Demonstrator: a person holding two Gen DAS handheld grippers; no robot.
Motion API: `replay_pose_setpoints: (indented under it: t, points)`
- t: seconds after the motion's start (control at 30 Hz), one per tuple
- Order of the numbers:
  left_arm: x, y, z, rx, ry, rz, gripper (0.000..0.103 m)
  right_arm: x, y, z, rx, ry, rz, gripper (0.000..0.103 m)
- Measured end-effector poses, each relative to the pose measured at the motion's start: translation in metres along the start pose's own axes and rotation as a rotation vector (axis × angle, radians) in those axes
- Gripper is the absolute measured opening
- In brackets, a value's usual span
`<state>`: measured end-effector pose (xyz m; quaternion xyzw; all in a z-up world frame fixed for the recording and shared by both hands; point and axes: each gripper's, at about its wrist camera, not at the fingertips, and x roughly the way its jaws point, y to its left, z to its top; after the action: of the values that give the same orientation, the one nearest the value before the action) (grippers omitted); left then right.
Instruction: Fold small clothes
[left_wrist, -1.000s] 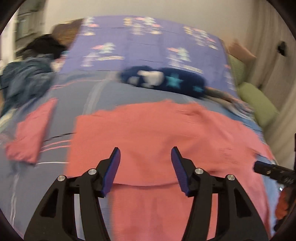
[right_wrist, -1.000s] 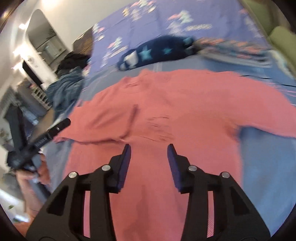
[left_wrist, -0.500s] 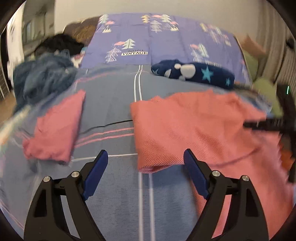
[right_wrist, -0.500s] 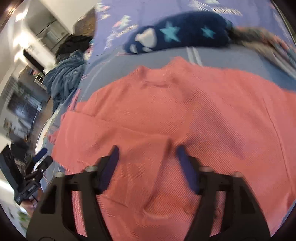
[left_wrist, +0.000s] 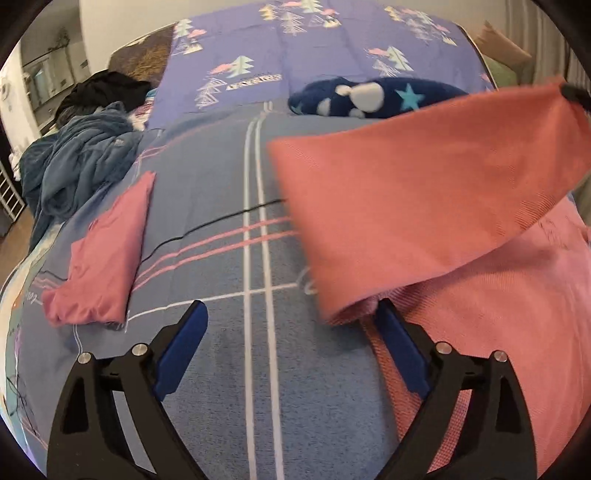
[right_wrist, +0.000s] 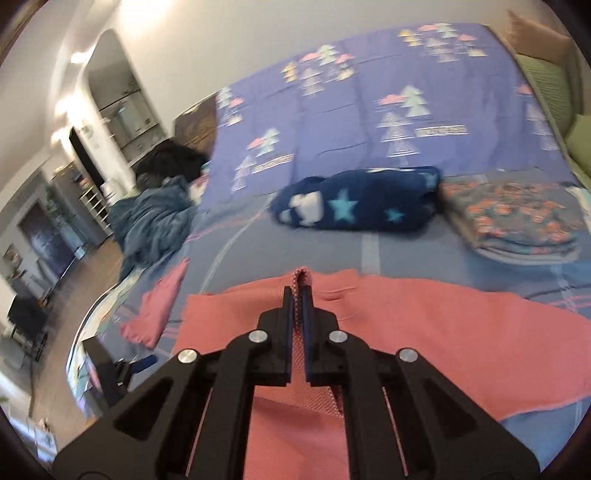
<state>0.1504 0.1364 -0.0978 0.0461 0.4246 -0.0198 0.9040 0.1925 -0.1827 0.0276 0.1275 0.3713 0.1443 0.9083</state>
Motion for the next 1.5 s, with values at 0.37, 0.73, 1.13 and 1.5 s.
replay_pose_setpoints:
  t: [0.37,0.73,1.13,1.5]
  points:
    - [-0.001,0.011,-0.002,-0.031,0.015,0.108,0.093,0.029,-0.137,-0.043,0.300,0.153,-0.179,0.005]
    - [-0.026,0.006,0.004,-0.067,-0.057,-0.154,0.093,0.003,-0.142,-0.075,0.306,0.167,-0.079,0.050]
    - [0.001,0.007,0.002,-0.109,0.032,-0.081,0.088,0.007,-0.095,-0.069,0.081,0.152,-0.513,0.049]
    - [-0.008,0.006,0.001,-0.153,0.032,-0.304,0.047,0.132,0.127,-0.007,-0.434,0.332,-0.004,0.044]
